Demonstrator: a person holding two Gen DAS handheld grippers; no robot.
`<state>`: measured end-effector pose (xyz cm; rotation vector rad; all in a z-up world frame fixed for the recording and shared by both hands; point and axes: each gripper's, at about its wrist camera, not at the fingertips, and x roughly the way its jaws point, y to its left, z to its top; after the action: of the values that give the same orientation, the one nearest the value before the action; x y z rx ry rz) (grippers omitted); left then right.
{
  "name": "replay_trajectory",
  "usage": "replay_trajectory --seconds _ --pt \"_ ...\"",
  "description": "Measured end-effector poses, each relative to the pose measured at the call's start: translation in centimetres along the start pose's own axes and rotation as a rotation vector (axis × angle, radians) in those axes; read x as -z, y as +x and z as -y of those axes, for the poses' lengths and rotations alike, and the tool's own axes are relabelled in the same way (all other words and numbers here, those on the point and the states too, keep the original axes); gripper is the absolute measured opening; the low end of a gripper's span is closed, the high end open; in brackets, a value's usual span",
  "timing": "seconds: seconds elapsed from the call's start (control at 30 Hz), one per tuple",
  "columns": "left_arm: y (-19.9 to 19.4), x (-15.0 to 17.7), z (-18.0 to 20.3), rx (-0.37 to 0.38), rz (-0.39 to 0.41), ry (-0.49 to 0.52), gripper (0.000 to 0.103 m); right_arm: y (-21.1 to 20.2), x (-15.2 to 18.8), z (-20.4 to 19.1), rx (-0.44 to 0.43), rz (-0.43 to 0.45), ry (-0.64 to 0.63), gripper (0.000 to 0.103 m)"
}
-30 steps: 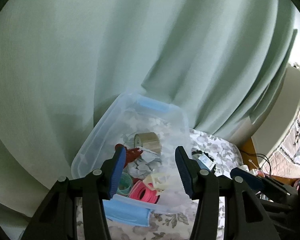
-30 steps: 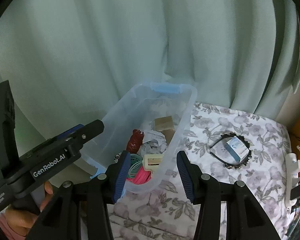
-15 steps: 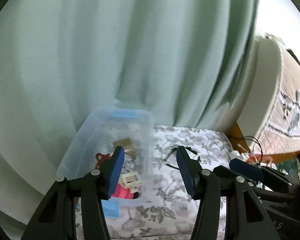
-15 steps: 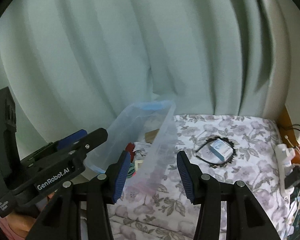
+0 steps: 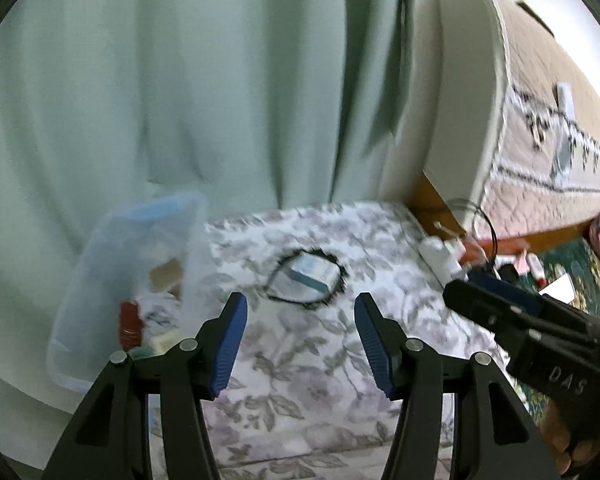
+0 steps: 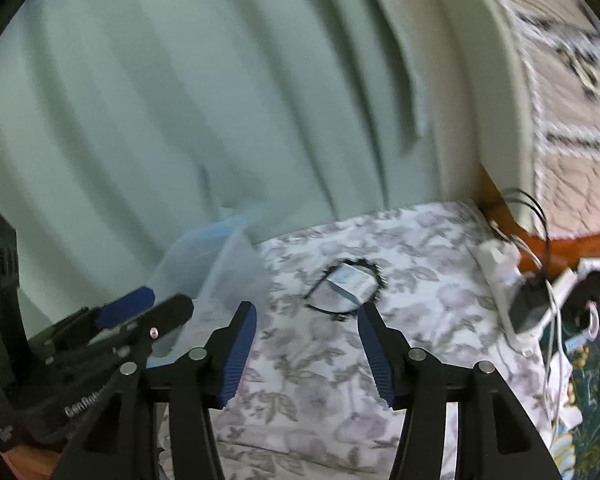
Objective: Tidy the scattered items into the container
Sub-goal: 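Move both tools toward the ear-drops box and black beaded headband, then grasp the ear-drops box with left tool while right tool grasps the black headband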
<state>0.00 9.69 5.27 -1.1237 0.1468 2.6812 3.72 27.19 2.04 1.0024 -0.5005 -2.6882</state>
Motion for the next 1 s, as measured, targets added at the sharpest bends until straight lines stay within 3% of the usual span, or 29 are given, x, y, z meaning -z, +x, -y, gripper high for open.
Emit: replay_trajectory --seconds 0.23,0.6,1.0 --pt "3.2 0.9 1.3 0.01 -0.093 0.011 0.057 1.9 0.5 4.2 0.052 -0.056 0.083 0.057" --pt "10.3 2.9 0.8 -0.007 -0.243 -0.036 0.057 7.7 2.4 6.0 0.082 -0.211 0.104 0.057" --pt "19.3 2.0 -0.5 0.022 -0.3 -0.099 0.057 15.7 2.7 8.3 0.138 -0.35 0.117 0.057"
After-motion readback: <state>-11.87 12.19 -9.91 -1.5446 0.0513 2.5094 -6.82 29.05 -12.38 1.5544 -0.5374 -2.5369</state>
